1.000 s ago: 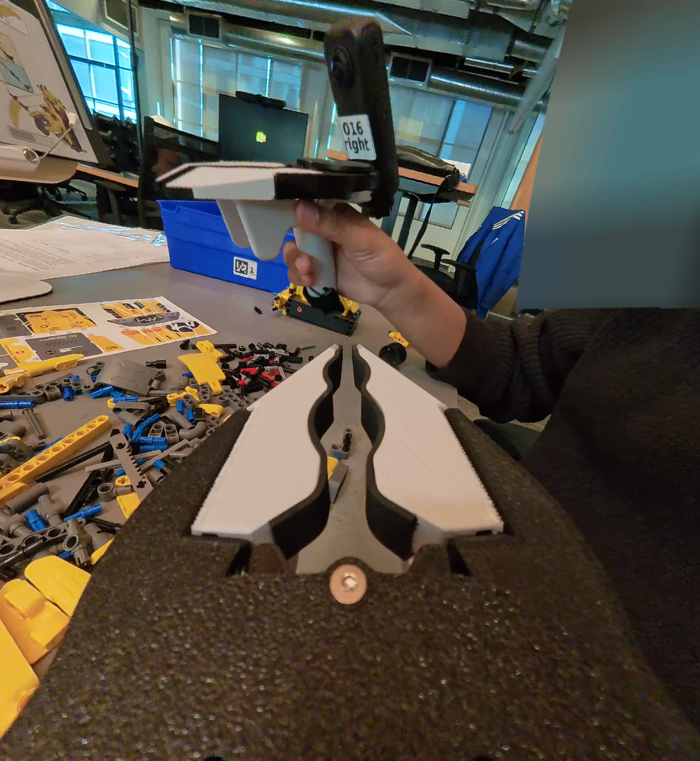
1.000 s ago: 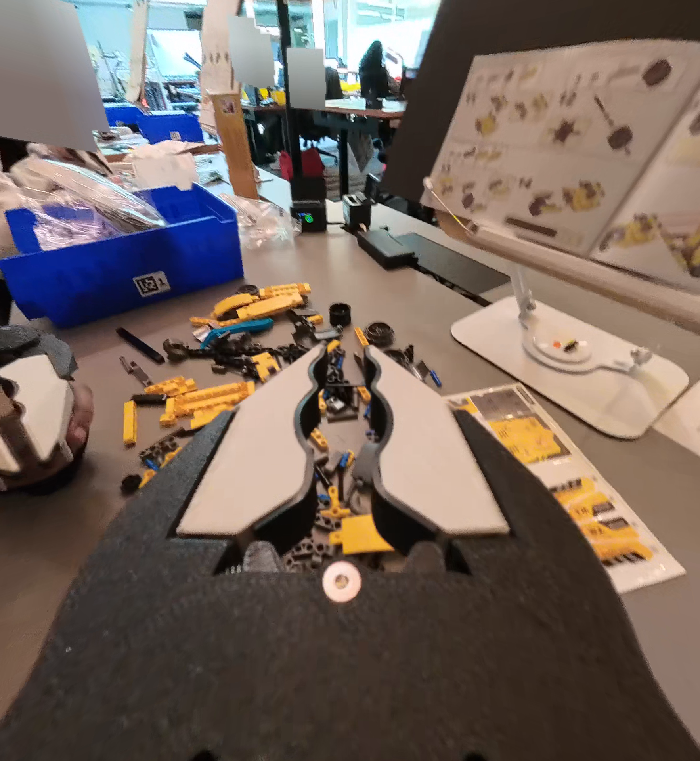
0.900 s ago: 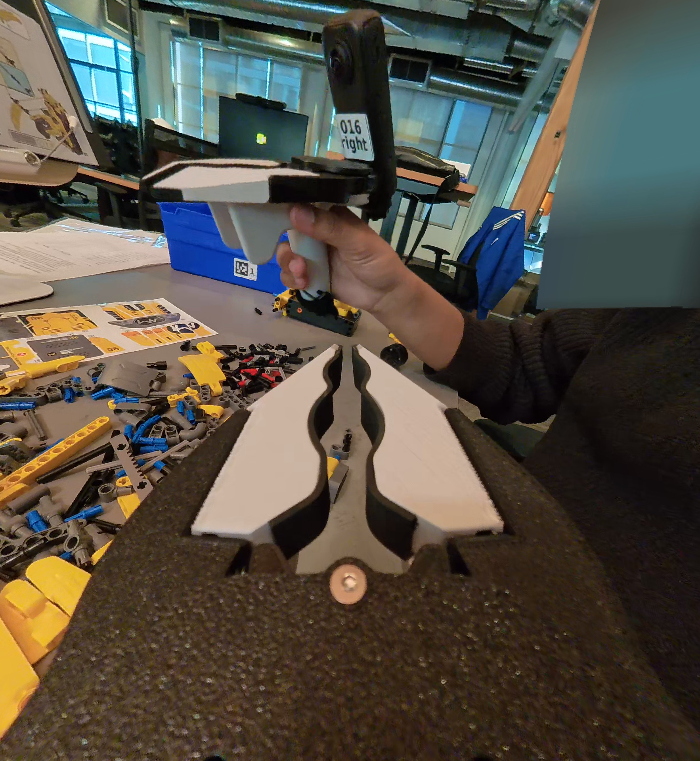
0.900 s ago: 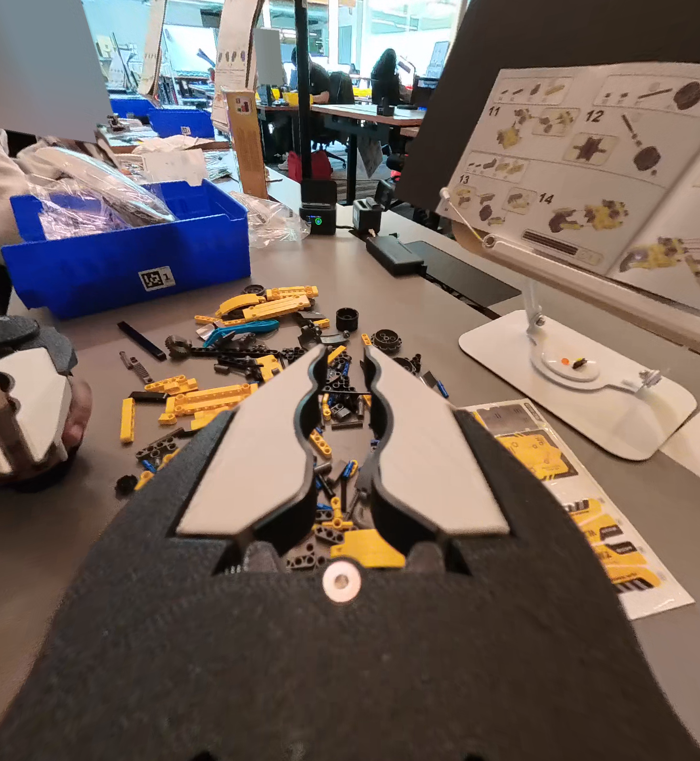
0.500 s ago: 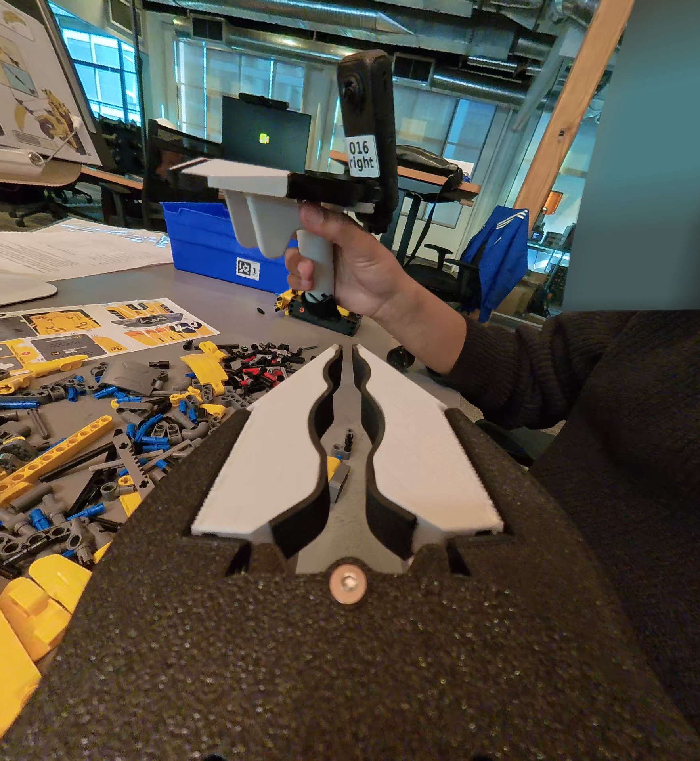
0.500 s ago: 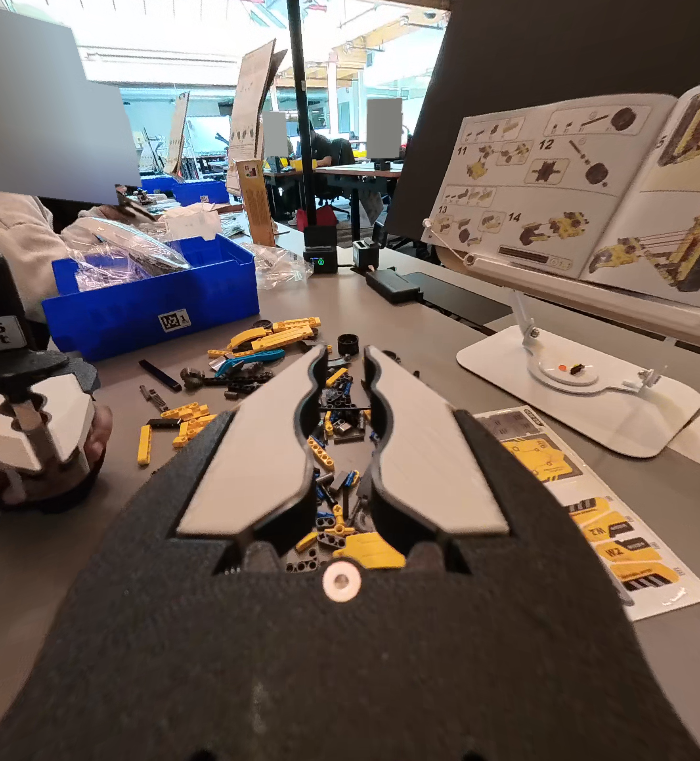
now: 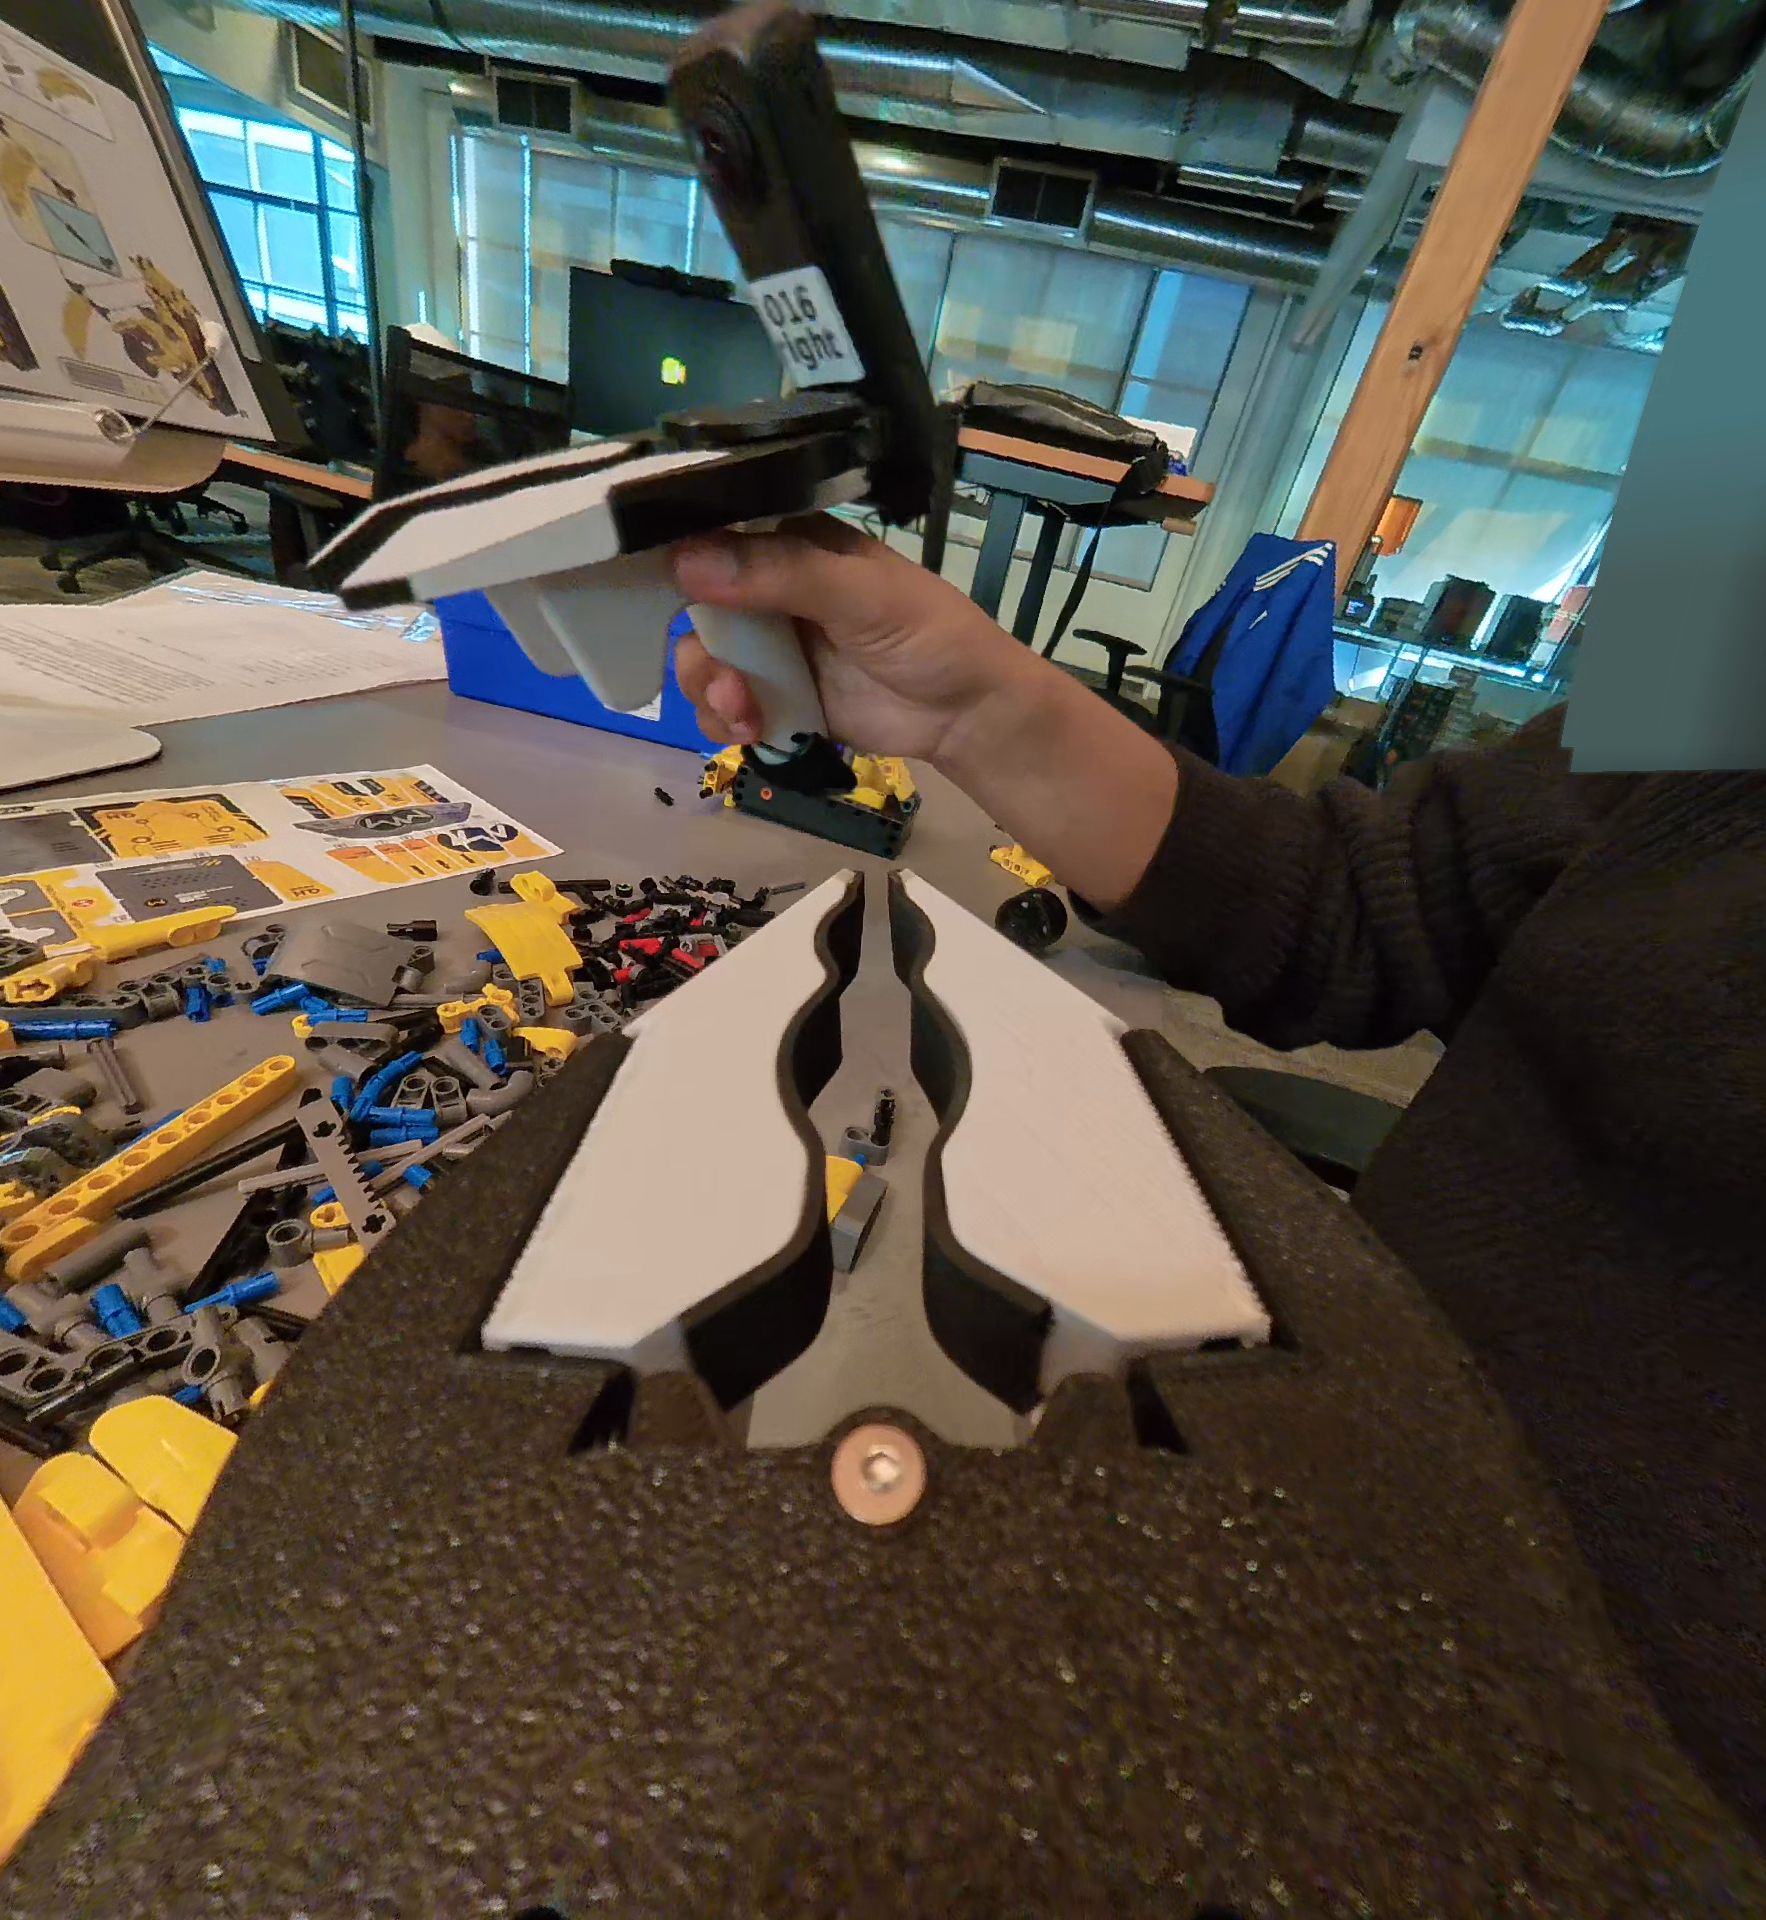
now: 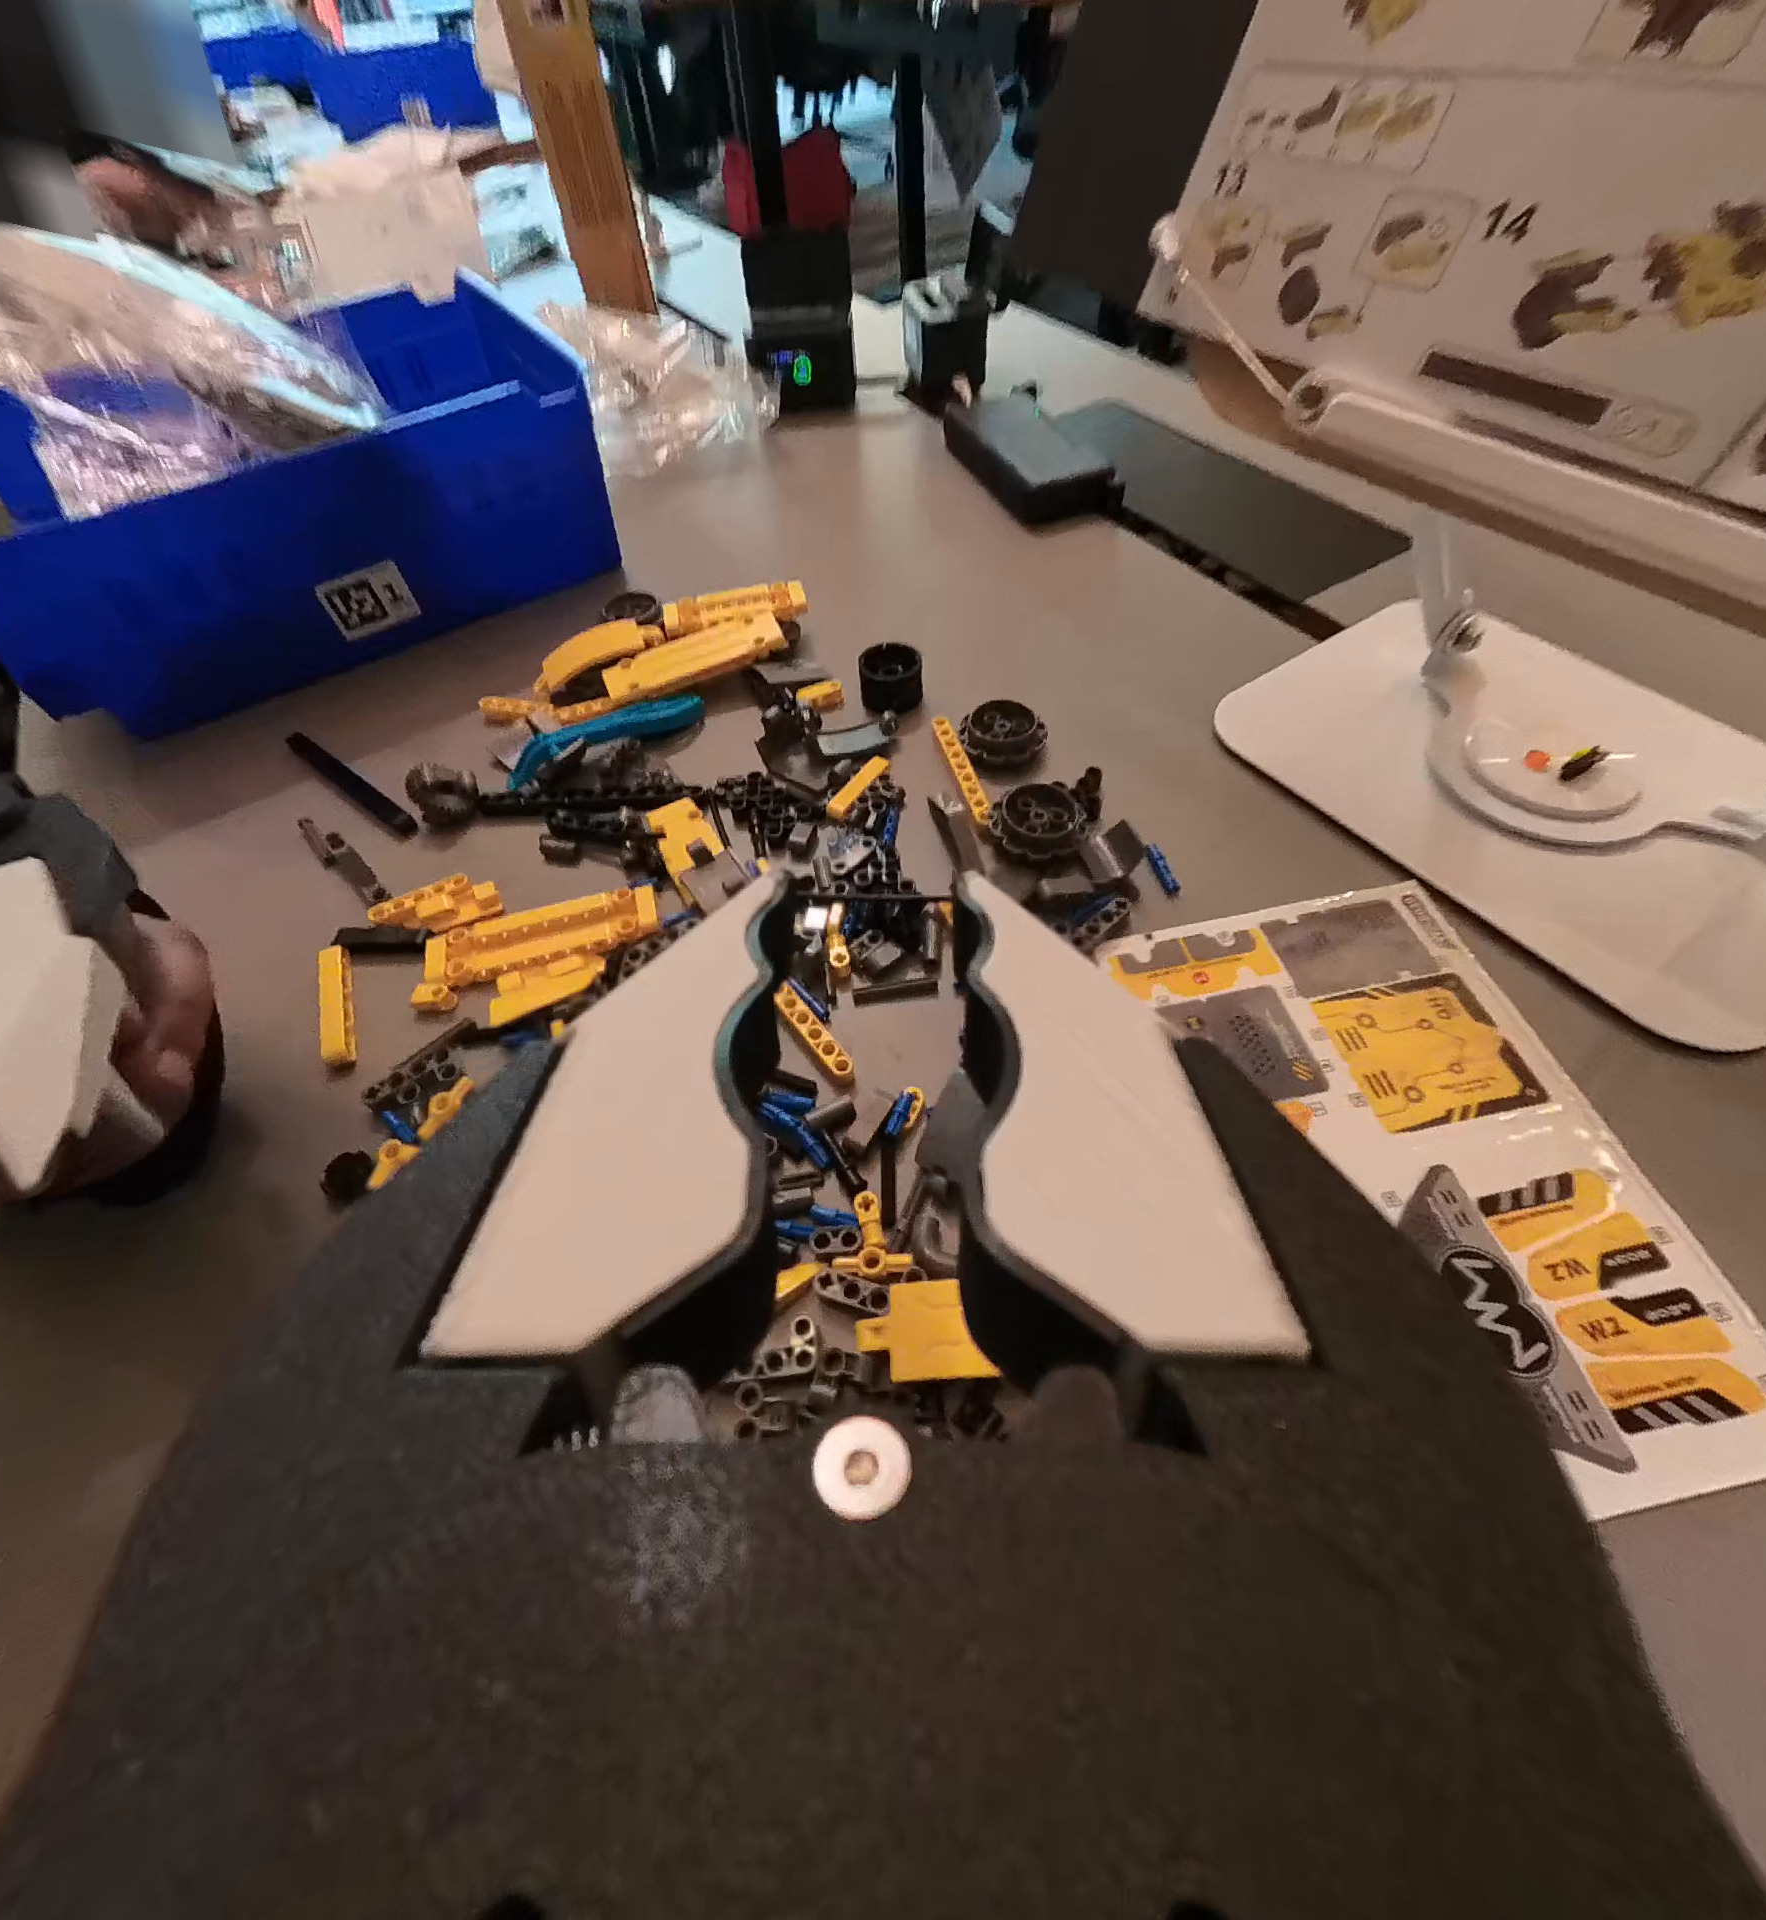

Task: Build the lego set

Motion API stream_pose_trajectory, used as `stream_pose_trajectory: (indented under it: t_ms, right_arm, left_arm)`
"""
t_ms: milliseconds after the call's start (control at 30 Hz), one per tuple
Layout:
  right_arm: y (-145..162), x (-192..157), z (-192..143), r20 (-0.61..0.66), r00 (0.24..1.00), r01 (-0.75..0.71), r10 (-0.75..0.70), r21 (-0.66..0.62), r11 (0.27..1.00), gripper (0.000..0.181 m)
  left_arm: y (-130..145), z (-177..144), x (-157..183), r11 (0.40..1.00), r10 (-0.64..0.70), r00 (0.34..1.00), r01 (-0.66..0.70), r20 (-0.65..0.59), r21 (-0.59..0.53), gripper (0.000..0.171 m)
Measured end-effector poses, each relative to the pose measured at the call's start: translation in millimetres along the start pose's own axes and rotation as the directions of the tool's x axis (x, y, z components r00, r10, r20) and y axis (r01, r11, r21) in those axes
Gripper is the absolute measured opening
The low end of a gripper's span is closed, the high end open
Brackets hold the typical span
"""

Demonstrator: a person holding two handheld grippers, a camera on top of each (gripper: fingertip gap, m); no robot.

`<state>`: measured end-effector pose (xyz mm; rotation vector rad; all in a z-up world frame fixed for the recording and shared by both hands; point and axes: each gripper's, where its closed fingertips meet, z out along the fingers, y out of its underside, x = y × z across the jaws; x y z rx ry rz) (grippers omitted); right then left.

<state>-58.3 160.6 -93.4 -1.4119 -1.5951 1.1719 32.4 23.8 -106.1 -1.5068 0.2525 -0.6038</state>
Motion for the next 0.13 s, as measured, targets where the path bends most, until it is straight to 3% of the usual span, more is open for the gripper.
stream_pose_trajectory:
  t_ms: [133]
  right_arm:
    - [21.5,6.1,31.6,0.021,1.000,0.004,0.000,-0.197,0.980,0.030]
  left_arm:
    - [-1.0,-1.0,1.1,1.000,0.002,1.000,-0.002,0.001,0.003,0.004]
